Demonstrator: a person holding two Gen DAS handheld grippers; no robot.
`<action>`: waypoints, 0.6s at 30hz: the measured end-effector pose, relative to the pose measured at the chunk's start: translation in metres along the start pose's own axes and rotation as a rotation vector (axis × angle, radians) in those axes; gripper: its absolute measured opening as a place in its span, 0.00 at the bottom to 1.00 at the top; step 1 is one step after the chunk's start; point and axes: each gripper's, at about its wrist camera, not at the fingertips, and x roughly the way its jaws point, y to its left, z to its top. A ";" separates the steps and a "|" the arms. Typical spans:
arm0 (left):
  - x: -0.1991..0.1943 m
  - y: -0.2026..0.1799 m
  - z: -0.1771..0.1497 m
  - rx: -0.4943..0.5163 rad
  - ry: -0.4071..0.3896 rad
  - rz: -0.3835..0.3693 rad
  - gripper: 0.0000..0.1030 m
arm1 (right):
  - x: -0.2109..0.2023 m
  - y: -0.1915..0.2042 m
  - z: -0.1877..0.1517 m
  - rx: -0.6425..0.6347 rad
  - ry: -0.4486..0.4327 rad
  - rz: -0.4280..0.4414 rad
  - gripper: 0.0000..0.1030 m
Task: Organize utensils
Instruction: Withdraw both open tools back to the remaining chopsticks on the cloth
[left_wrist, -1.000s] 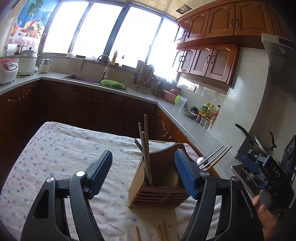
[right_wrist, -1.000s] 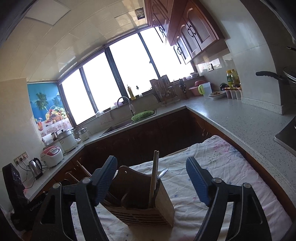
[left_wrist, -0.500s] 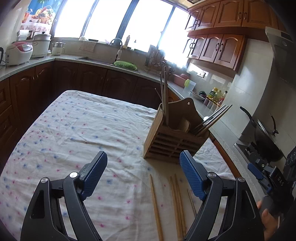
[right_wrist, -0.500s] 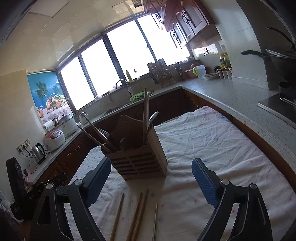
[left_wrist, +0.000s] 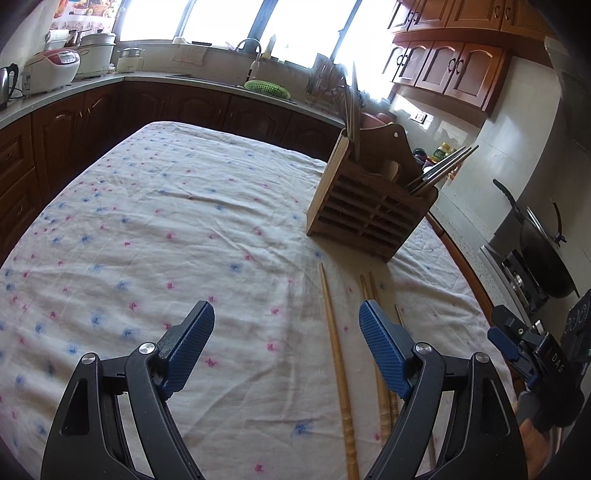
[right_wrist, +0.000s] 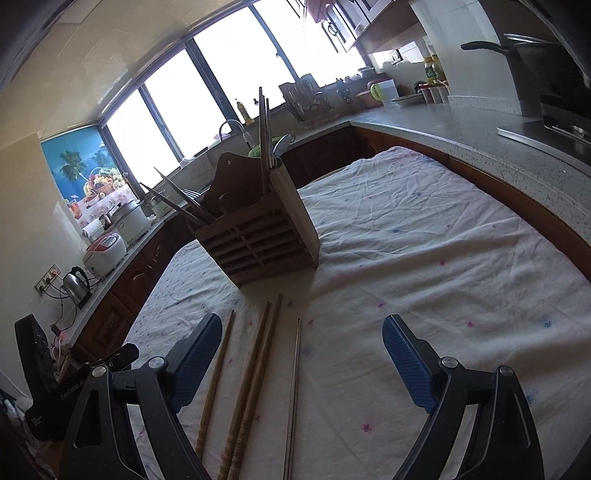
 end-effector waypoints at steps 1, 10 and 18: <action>0.002 0.000 -0.003 0.001 0.010 0.002 0.80 | 0.000 -0.001 -0.002 0.003 0.005 -0.002 0.88; 0.030 -0.025 -0.008 0.091 0.100 0.011 0.78 | 0.001 -0.004 -0.006 -0.008 0.022 -0.017 0.86; 0.090 -0.058 -0.008 0.226 0.252 0.009 0.30 | 0.016 0.004 0.000 -0.029 0.086 -0.015 0.46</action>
